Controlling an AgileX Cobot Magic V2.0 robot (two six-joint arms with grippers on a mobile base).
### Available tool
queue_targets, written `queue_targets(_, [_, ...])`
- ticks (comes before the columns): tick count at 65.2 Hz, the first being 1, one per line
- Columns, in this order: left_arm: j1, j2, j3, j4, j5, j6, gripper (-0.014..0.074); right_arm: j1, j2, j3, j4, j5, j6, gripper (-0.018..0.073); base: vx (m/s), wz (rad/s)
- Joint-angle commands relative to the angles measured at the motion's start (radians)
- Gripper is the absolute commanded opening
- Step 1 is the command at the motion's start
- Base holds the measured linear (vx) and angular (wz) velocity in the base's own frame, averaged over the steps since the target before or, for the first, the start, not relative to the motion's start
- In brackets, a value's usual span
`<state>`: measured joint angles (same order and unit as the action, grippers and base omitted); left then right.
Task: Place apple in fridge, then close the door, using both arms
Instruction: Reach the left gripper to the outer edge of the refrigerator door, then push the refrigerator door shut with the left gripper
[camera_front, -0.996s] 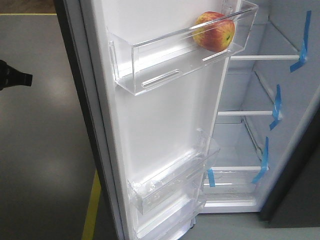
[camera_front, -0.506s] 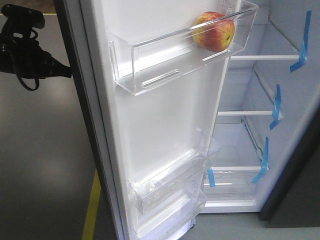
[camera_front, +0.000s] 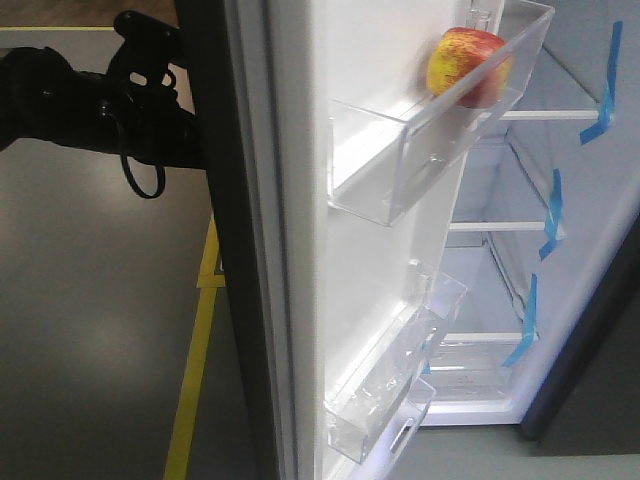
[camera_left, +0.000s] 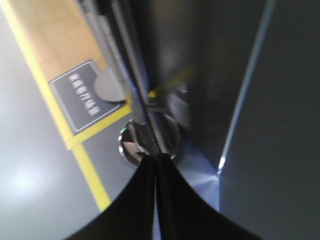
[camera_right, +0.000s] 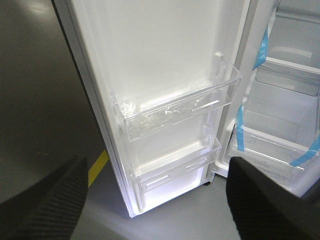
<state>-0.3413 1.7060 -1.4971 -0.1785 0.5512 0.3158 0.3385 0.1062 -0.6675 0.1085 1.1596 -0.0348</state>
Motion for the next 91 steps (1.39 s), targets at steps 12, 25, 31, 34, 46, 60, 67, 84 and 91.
queue_targets(12, [-0.122,-0.043,-0.035,-0.076,-0.113,-0.006,-0.0006,0.001,0.017,-0.023,0.003,-0.063,-0.010,0.0543,0.00,0.00])
queue_targets(25, [-0.227,-0.027,-0.047,-0.129,-0.179,-0.006,-0.0006,0.001,0.017,-0.023,0.003,-0.063,-0.010,0.0543,0.00,0.00])
queue_targets(31, [-0.275,-0.003,-0.072,-0.156,-0.196,0.026,-0.0006,0.001,0.017,-0.023,0.003,-0.063,-0.010,0.0543,0.00,0.00])
queue_targets(34, [-0.300,0.014,-0.095,-0.172,-0.196,0.047,-0.0006,0.001,0.017,-0.023,0.003,-0.063,-0.010,0.0543,0.00,0.00])
queue_targets(46, [-0.372,0.093,-0.206,-0.231,-0.190,0.072,-0.0006,0.001,0.017,-0.023,0.003,-0.063,-0.010,0.0543,0.00,0.00])
queue_targets(60, [-0.438,0.187,-0.348,-0.248,-0.189,0.072,-0.0006,0.001,0.017,-0.023,0.003,-0.063,-0.010,0.0543,0.00,0.00])
queue_targets(67, [-0.466,0.241,-0.421,-0.248,-0.189,0.073,-0.0006,0.001,0.017,-0.023,0.003,-0.063,-0.010,0.0543,0.00,0.00])
queue_targets(84, [-0.519,0.379,-0.608,-0.249,-0.216,0.073,-0.0006,0.001,0.017,-0.023,0.003,-0.063,-0.010,0.0542,0.00,0.00])
queue_targets(91, [-0.527,0.412,-0.663,-0.248,-0.200,0.073,-0.0006,0.001,0.017,-0.023,0.003,-0.063,-0.010,0.0542,0.00,0.00])
